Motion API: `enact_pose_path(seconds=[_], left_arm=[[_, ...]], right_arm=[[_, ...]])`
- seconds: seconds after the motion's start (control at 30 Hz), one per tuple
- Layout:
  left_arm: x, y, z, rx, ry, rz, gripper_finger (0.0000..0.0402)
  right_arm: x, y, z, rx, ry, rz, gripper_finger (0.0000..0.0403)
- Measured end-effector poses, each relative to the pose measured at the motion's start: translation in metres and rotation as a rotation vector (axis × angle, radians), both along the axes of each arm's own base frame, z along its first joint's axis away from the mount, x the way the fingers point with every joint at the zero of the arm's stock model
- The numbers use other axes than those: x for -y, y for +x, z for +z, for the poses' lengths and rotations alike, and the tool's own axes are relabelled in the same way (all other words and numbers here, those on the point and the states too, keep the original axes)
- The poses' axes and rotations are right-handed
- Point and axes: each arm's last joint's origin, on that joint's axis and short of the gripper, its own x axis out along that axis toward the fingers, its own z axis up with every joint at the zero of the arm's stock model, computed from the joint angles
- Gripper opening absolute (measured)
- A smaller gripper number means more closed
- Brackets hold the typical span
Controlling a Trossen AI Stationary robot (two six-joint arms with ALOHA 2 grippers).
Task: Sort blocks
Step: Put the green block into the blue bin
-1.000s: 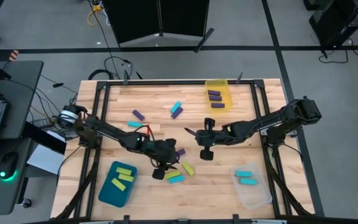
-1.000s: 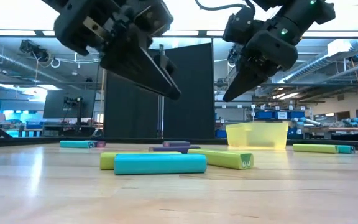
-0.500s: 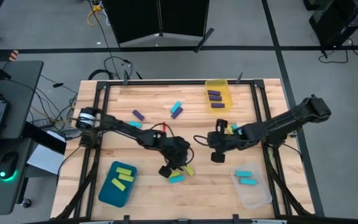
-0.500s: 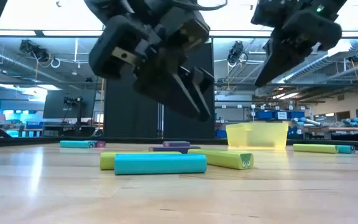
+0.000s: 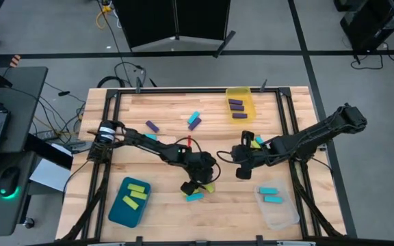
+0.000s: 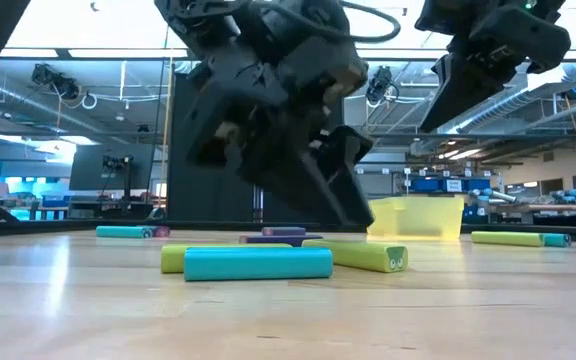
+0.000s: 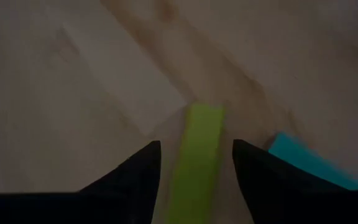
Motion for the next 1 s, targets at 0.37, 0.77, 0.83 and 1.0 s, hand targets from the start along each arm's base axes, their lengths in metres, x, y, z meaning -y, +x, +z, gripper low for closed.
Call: enact_pose_path(seconds=[0.37,0.77,0.83,1.0], left_arm=[[0.0,0.004,-0.015,0.0,0.027,0.0,0.0214],[-0.002,0.008,-0.025,0.023,0.083,0.029,0.0214],[-0.001,0.009,-0.026,0.017,0.063,0.042,0.0214],[-0.001,0.009,-0.025,0.018,0.058,0.043,0.0208]], right_arm=[[0.0,-0.001,0.0,-0.008,-0.003,-0.004,0.0015],[0.0,-0.001,0.0,-0.012,-0.005,-0.005,0.0014],[0.0,-0.001,0.0,-0.011,-0.004,-0.007,0.0014],[0.001,-0.001,-0.001,-0.013,-0.004,-0.007,0.0015]])
